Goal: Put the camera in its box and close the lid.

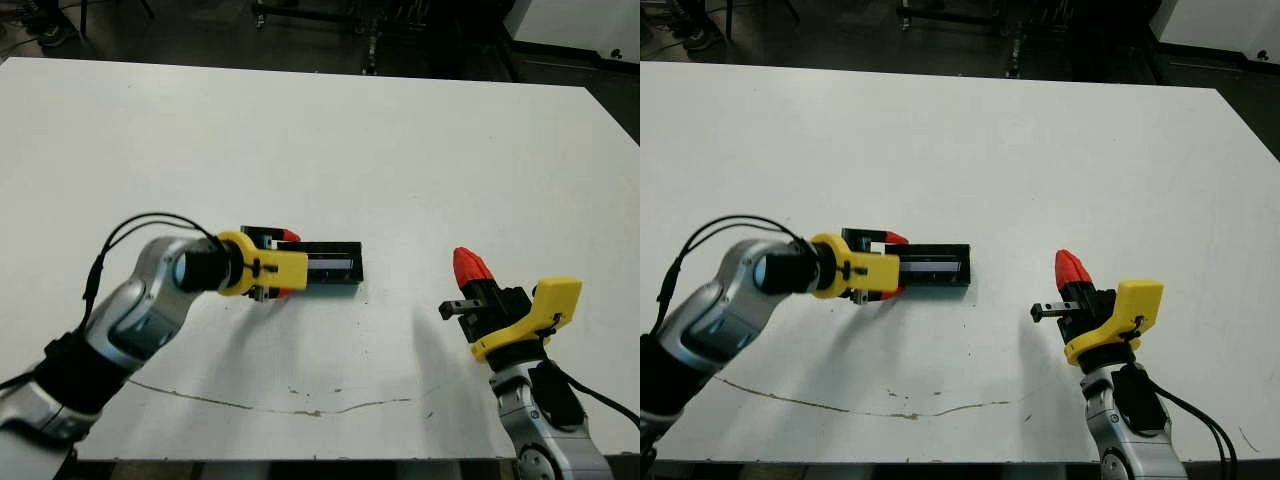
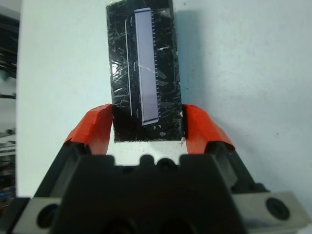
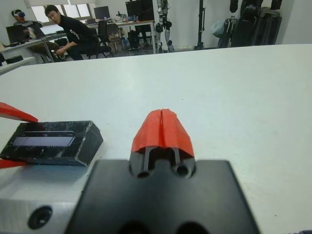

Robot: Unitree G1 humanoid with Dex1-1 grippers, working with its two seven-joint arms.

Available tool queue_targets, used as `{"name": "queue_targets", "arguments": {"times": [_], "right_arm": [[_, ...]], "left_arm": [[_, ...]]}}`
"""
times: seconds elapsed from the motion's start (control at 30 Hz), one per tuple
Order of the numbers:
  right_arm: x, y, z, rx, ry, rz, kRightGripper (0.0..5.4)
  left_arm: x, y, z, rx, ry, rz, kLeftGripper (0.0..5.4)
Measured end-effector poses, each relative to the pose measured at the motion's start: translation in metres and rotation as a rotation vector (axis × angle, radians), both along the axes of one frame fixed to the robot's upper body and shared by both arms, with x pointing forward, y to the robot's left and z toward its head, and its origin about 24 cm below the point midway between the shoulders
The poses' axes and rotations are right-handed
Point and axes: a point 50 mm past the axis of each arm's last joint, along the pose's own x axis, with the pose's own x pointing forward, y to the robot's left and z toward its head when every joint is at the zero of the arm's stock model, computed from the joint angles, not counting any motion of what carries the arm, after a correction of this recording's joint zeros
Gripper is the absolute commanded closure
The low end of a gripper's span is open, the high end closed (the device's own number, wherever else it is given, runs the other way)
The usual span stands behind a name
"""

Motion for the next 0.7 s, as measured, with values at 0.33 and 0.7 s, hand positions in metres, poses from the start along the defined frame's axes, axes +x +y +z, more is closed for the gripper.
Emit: {"name": "queue_targets", "arguments": {"times": [0.33,0.7], "right_arm": [[0.000,0.000,0.000,-0.002,0.001,-0.005,5.40],[0.000,0.000,0.000,-0.003,0.002,-0.004,5.40]], "left_arm": [[0.025,0.008,0.053,-0.155,0.113,0.055,2.20],[0.031,0.020,0.054,-0.160,0.220,0.043,2.20]]}}
